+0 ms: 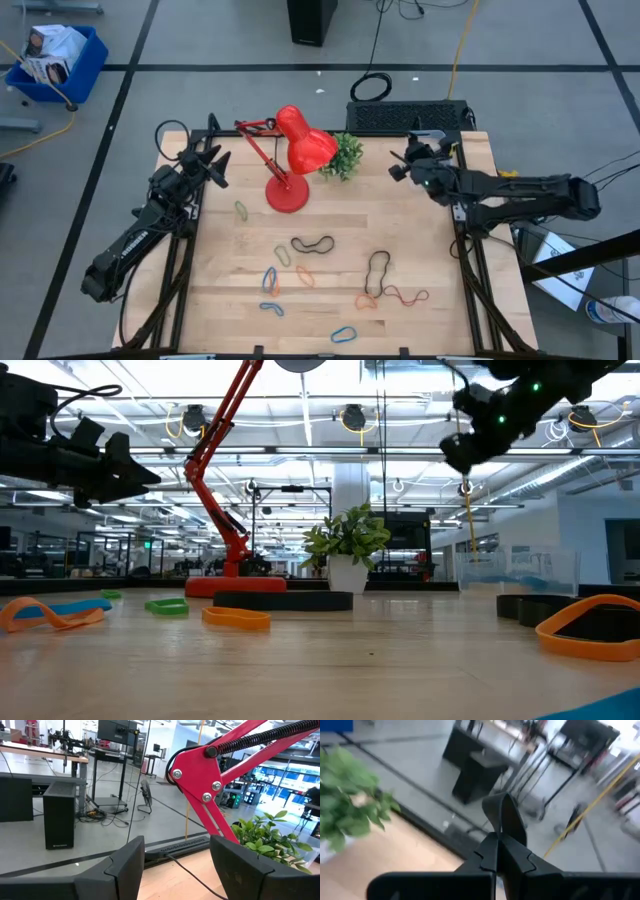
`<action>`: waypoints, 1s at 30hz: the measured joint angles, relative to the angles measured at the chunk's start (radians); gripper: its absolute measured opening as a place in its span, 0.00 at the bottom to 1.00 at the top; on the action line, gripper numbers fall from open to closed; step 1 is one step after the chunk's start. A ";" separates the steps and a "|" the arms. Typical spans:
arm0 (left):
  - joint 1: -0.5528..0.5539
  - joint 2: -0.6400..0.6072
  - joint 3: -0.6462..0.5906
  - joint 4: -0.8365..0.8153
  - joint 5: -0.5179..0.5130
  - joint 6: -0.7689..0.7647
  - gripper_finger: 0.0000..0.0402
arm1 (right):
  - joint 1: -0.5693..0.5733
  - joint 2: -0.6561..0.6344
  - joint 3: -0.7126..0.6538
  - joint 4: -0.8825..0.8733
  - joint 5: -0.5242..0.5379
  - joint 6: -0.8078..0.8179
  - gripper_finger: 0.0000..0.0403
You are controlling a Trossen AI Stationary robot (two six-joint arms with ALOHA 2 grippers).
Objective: Pick and place rubber bands into bin
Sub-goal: Put the top black rubber band into the transparent bin
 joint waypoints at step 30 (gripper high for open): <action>0.000 0.000 0.000 0.000 0.000 0.003 0.57 | -0.486 0.087 0.001 -0.371 -0.638 0.345 0.00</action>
